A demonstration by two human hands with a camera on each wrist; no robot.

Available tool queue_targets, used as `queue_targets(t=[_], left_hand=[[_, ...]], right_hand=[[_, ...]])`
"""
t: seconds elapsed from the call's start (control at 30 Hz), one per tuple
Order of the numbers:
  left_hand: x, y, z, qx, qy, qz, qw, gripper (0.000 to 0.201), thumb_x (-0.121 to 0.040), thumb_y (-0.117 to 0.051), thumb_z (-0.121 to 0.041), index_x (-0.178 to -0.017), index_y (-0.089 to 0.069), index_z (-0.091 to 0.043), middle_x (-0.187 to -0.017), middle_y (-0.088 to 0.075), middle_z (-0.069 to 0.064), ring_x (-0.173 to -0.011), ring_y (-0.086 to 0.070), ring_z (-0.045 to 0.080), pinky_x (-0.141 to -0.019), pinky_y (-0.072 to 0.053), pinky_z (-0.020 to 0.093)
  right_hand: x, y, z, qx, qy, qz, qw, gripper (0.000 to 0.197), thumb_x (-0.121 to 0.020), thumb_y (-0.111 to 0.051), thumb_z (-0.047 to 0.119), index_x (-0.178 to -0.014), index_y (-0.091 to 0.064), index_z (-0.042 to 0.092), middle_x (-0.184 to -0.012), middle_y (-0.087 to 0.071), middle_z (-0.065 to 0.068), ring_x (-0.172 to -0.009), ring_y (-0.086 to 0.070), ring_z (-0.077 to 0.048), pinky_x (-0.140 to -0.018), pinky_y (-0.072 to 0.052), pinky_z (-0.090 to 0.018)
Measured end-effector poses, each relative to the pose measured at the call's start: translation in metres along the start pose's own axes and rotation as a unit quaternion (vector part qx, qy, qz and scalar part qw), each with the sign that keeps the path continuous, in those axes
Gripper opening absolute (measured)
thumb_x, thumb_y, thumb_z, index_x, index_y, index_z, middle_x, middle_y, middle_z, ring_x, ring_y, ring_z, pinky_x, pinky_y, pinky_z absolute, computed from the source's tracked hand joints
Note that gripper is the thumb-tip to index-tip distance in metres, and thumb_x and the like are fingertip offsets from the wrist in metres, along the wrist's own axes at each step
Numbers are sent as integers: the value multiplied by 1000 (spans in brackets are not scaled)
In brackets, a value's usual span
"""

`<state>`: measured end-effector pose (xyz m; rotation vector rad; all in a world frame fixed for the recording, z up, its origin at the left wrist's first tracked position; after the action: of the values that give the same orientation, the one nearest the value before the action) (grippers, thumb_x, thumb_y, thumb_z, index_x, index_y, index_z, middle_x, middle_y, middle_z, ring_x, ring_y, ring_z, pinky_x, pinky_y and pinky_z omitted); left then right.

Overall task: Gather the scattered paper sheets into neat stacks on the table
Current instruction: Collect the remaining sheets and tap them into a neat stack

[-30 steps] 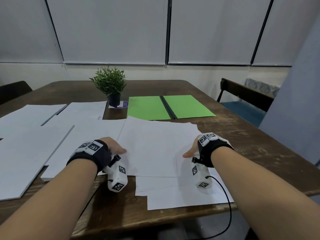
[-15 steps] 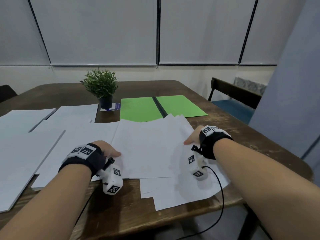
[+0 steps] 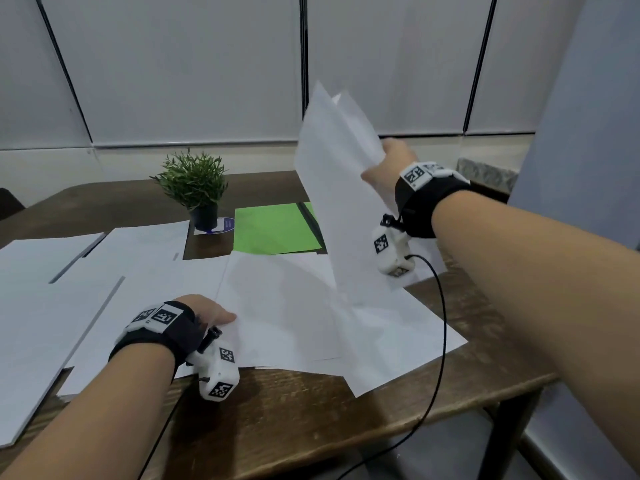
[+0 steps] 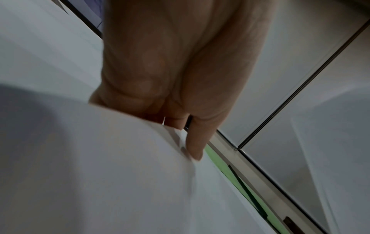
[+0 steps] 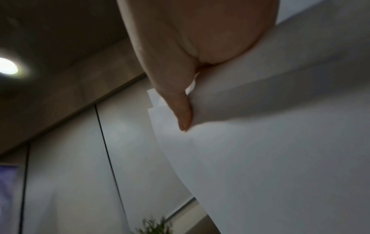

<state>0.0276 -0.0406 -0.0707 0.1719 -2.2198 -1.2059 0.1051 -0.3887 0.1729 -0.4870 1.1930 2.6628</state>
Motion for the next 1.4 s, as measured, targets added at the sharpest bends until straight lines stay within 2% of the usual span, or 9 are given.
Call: queue_targets(t=[0.13, 0.27, 0.5, 0.6, 0.7, 0.87, 1.07, 1.23, 1.4], left_hand=[[-1, 3, -1, 126, 1, 18, 992, 59, -98, -42, -47, -116, -53, 7, -123, -55, 34, -101, -59, 43, -73, -42, 34], [0, 7, 5, 233, 19, -8, 972, 79, -93, -15, -69, -58, -42, -3, -48, -38, 11, -42, -34, 20, -49, -23, 25], [11, 7, 8, 295, 39, 21, 955, 94, -43, -7, -103, -53, -36, -14, -53, -32, 10, -42, -25, 17, -47, -11, 23], [7, 2, 6, 269, 30, 48, 961, 104, -77, -25, -85, -92, -62, 11, -85, -67, 25, -45, -51, 25, -43, -19, 20], [10, 0, 4, 212, 46, 41, 975, 50, -89, -58, -47, -64, -45, -6, -41, -43, 5, -29, -37, 15, -41, -32, 18], [11, 5, -1, -42, 25, -9, 999, 54, -91, -57, -44, -123, -60, 0, -122, -62, 14, -116, -58, 26, -97, -44, 30], [10, 10, 2, -79, 28, 2, 996, 75, -87, -38, -71, -115, -62, -6, -121, -63, 10, -109, -59, 25, -96, -41, 30], [16, 11, -7, -47, -21, -51, 997, 53, -105, -24, -36, -144, -32, -1, -148, -36, 19, -135, -38, 30, -112, -27, 34], [10, 11, -9, 6, -80, -102, 992, 41, -102, -39, -24, -126, -52, 6, -130, -54, 24, -121, -51, 35, -103, -41, 40]], right_hand=[[-3, 15, 35, -104, 37, -12, 994, 39, -83, -70, 14, -120, -58, 11, -104, -63, -3, -90, -58, -18, -79, -44, -23], [-5, -9, 24, -215, 6, -9, 976, 42, -73, -78, 11, -112, -64, 8, -104, -71, -8, -94, -68, -24, -91, -54, -38], [32, -118, -80, -158, -150, 112, 970, 43, -76, -80, 19, -112, -65, 0, -109, -69, -11, -99, -66, -27, -90, -52, -35], [56, -165, -109, -65, -187, 186, 962, 37, -75, -76, 28, -106, -66, 11, -108, -68, -2, -94, -64, -22, -85, -51, -28], [76, -179, -112, 68, -177, 284, 940, 32, -82, -71, 36, -105, -65, 15, -104, -66, -2, -92, -62, -23, -75, -46, -21], [75, -184, -120, 104, -180, 309, 928, 36, -77, -76, 45, -75, -56, 15, -72, -58, 0, -69, -57, -20, -59, -41, -23], [73, -186, -124, 117, -156, 318, 928, 50, -84, -66, 50, -117, -61, 14, -117, -63, -4, -109, -59, -25, -94, -46, -32], [75, -188, -119, 123, -145, 310, 932, 48, -92, -58, 43, -126, -58, 9, -128, -60, -11, -111, -58, -25, -99, -46, -33], [77, -183, -117, 131, -138, 292, 937, 46, -99, -47, 36, -134, -50, 6, -135, -54, -12, -124, -51, -26, -102, -43, -30]])
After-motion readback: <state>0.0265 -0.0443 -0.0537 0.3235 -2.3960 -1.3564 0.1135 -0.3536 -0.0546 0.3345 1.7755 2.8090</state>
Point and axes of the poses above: each hand's wrist, its own x-axis away from the middle knuckle, its own y-axis out of the back of the hand, z = x × y, the point moved 7 cm from there along -x, towards the middle knuckle
